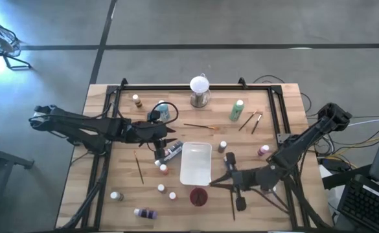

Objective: Pick & Place Paint Supplies
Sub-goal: Put the silver paint brush into the red cup, then put the gold paint brush into the red cup

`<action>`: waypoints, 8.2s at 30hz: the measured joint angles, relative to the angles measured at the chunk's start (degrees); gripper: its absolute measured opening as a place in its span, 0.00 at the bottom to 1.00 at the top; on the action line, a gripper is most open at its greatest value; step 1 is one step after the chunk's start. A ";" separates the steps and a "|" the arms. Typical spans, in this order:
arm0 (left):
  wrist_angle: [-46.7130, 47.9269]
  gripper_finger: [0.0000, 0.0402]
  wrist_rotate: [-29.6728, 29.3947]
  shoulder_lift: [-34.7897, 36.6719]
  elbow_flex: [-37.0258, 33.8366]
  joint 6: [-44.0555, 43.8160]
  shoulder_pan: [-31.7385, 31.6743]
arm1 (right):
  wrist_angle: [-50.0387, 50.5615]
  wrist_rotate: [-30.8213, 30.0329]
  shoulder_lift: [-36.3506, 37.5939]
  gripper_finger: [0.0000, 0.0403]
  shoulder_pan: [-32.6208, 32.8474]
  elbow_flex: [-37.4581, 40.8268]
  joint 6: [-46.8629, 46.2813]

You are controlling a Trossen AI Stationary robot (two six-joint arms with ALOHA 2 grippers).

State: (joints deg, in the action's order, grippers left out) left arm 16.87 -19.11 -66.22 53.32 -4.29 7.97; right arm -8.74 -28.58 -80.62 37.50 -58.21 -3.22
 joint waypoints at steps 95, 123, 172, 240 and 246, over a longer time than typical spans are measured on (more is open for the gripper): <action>-13.41 0.38 -0.04 0.00 -0.04 7.25 0.00 | -43.94 12.00 -26.23 0.03 -6.43 12.57 -10.34; -13.40 0.38 -0.02 0.00 -0.09 7.10 -0.02 | -34.08 12.30 -16.10 0.43 -6.60 12.59 -9.75; 15.74 0.38 -13.34 0.04 -5.72 -17.61 0.39 | 54.32 -11.65 28.90 0.46 -25.31 12.59 -36.88; -8.34 0.38 -3.45 0.24 -5.70 5.48 -14.78 | 63.23 27.10 -10.11 0.49 -55.12 -20.26 11.12; -8.29 0.38 -3.45 0.24 -5.73 5.07 -14.75 | 64.46 26.97 -11.74 0.54 -56.01 -22.03 11.27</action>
State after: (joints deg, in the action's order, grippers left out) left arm 8.58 -22.57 -65.98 47.59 0.77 -6.79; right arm 55.72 -1.61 -92.36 -18.51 -80.24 8.05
